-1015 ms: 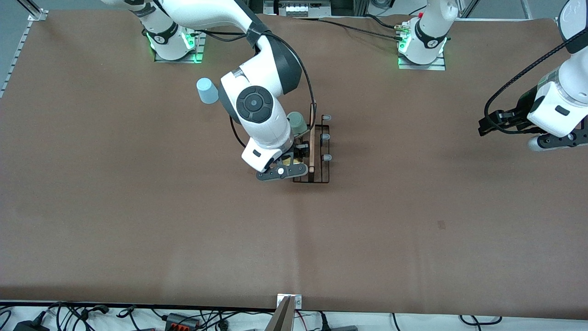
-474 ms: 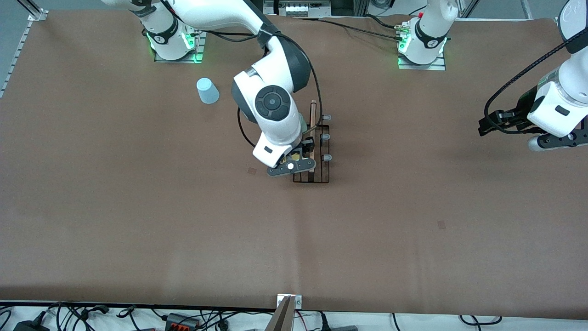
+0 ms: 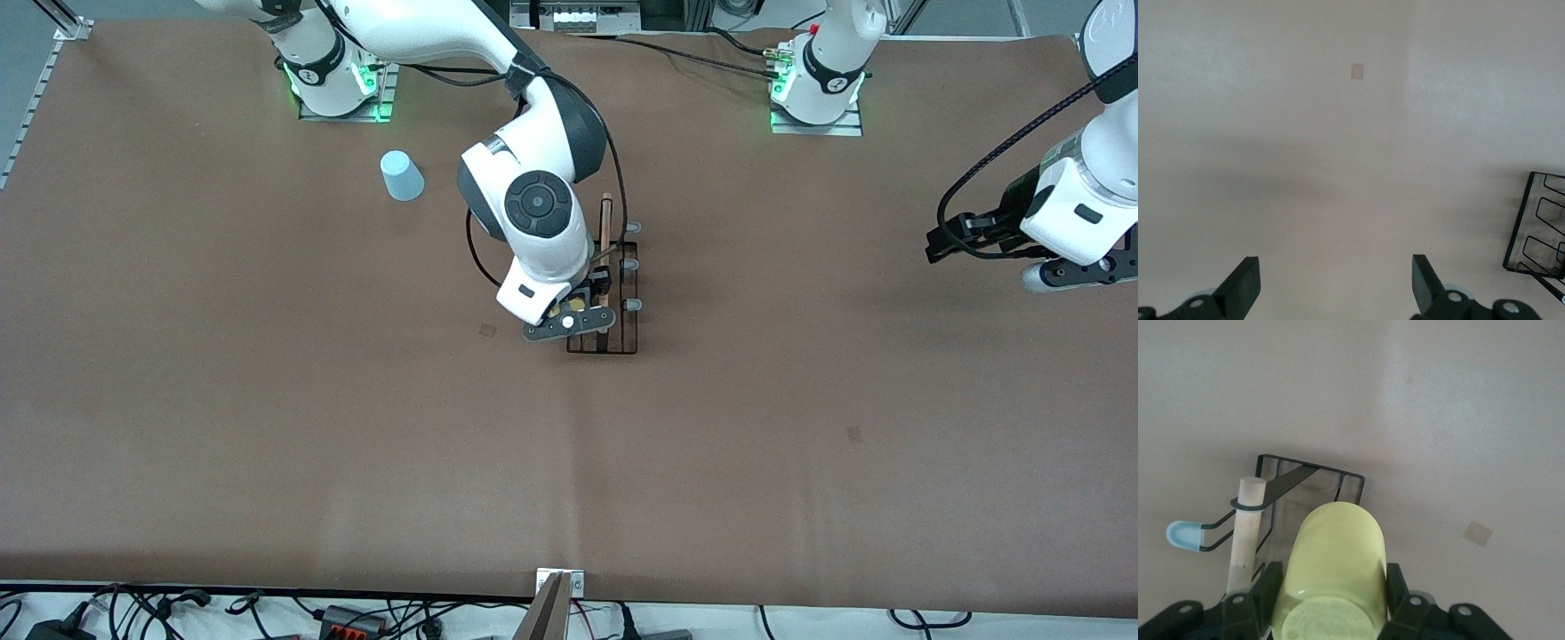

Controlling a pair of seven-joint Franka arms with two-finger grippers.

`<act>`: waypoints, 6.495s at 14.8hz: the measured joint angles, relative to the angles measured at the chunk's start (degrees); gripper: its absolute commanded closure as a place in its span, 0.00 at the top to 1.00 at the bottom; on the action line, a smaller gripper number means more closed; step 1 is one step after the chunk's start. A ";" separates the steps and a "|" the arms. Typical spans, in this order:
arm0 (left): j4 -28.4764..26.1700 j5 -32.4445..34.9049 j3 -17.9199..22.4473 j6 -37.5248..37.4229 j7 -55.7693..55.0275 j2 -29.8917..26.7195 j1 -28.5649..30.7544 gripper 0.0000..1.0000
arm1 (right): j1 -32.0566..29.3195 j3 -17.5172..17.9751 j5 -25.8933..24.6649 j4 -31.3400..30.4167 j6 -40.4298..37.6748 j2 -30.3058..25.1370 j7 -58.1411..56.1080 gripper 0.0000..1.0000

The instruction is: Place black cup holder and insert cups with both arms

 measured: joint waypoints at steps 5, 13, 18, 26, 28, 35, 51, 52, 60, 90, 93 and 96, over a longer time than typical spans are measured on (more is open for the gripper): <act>0.00 0.00 0.00 0.00 0.00 0.00 0.00 1.00 | 0.00 0.00 -0.01 -0.03 1.02 1.51 0.00 0.34; 0.00 0.00 0.00 0.00 0.00 0.00 0.00 1.00 | 0.03 0.00 -0.01 0.00 1.79 2.45 0.01 1.00; 0.00 0.00 0.00 0.00 0.00 0.00 0.00 1.00 | 0.02 -0.64 -0.01 0.50 0.97 1.80 3.81 1.00; 0.00 0.00 0.00 -0.12 0.00 0.00 0.00 1.00 | -0.47 -7.83 -0.06 0.81 -6.43 -4.33 4.48 1.00; 0.00 0.00 0.00 -0.13 0.00 0.00 0.00 1.00 | -0.58 -11.41 -0.14 0.81 -8.21 -5.72 4.02 1.00; 0.00 0.00 0.00 -0.13 0.00 0.00 0.00 1.00 | -2.98 -21.51 0.84 0.75 -12.29 -6.77 -7.73 1.00; 0.00 0.00 0.00 -0.13 0.00 0.00 0.00 1.00 | -16.24 -21.76 1.87 0.56 -12.85 -7.04 -15.14 1.00; 0.00 0.00 0.00 -0.13 0.00 0.00 0.00 1.00 | -16.61 -21.75 1.90 0.59 -12.84 -7.14 -15.16 1.00; 0.00 0.00 0.00 -0.13 0.00 0.00 0.00 1.00 | -31.82 -6.61 -3.22 -2.17 -13.46 -16.06 -15.37 1.00; 0.00 0.00 0.00 -0.13 0.00 0.00 0.00 1.00 | -55.38 14.05 -18.57 -13.82 -15.08 -31.89 -22.20 1.00; 0.00 0.00 0.00 -0.13 0.00 0.00 0.00 1.00 | -55.35 13.85 -18.07 -13.86 -16.80 -32.05 -22.20 1.00; 0.00 0.00 0.00 -0.13 0.00 0.00 0.00 1.00 | -55.06 14.19 -17.83 -14.25 -18.11 -32.05 -22.22 1.00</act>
